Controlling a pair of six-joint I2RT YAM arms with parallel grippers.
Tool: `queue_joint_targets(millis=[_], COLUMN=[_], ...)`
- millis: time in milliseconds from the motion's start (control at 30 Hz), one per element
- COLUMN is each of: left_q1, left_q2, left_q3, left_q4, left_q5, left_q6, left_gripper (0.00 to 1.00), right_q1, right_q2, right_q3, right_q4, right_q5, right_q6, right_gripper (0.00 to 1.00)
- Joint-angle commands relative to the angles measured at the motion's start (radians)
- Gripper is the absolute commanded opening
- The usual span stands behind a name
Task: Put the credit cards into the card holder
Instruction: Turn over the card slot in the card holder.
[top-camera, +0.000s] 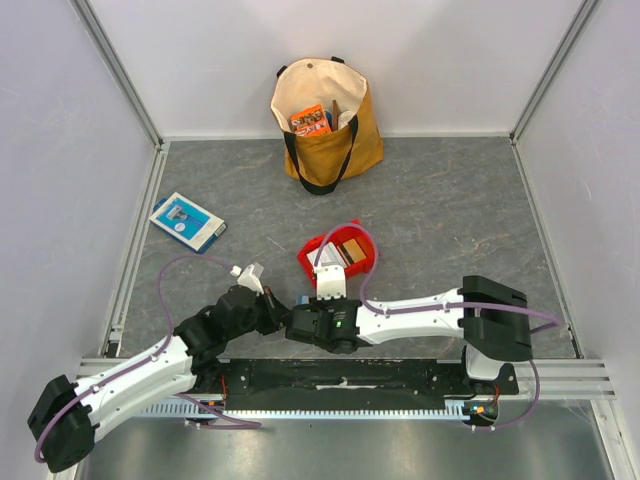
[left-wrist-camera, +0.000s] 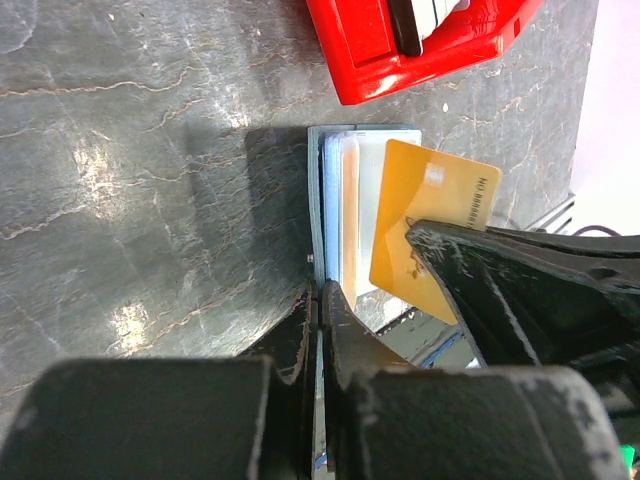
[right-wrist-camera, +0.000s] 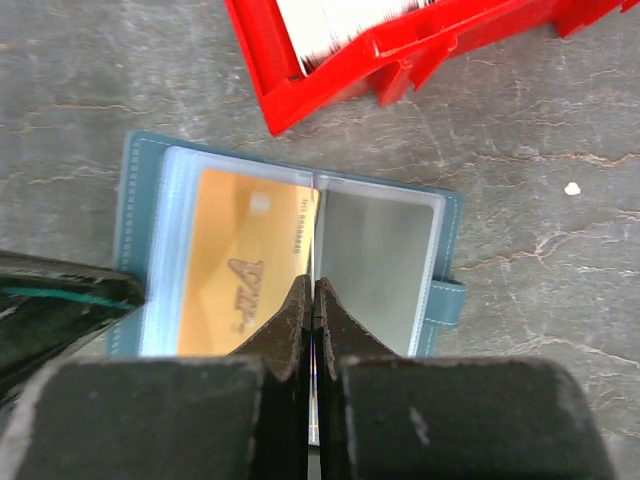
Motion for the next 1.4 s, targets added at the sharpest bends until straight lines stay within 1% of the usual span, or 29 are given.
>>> queue_joint_targets(millis=[0,167,433,733,933,1367], left_q1=[-0.002,-0.002,-0.002,-0.003,-0.002,-0.002], left_q2=[-0.005,-0.01,-0.01,-0.016,-0.016,-0.013], left_q3=[0.014,0.009,0.014,0.013,0.013,0.014], left_q4=[0.042,0.042,0.042,0.037,0.034,0.02], left_q5=[0.02,0.022,0.02,0.019,0.016,0.005], left_q6=[-0.005,-0.01,-0.008,-0.012,-0.012,-0.013], left_gripper=[0.02,0.02,0.02,0.02,0.02,0.02], right_q1=[0.005,0.003,-0.012,-0.038,-0.041,-0.04], right_q2=[-0.118,-0.154,-0.092,-0.079,-0.054,-0.118], right_q3=[-0.013,-0.005,0.012,-0.01,-0.017,-0.073], right_q4=[0.089,0.153,0.208,0.297,0.29,0.302], right_q5=[0.028,0.04,0.011,-0.035,-0.049,-0.02], right_q6=[0.025,0.024,0.024,0.011,0.017,0.01], right_gripper=[0.0,0.0,0.0,0.0,0.0,0.0])
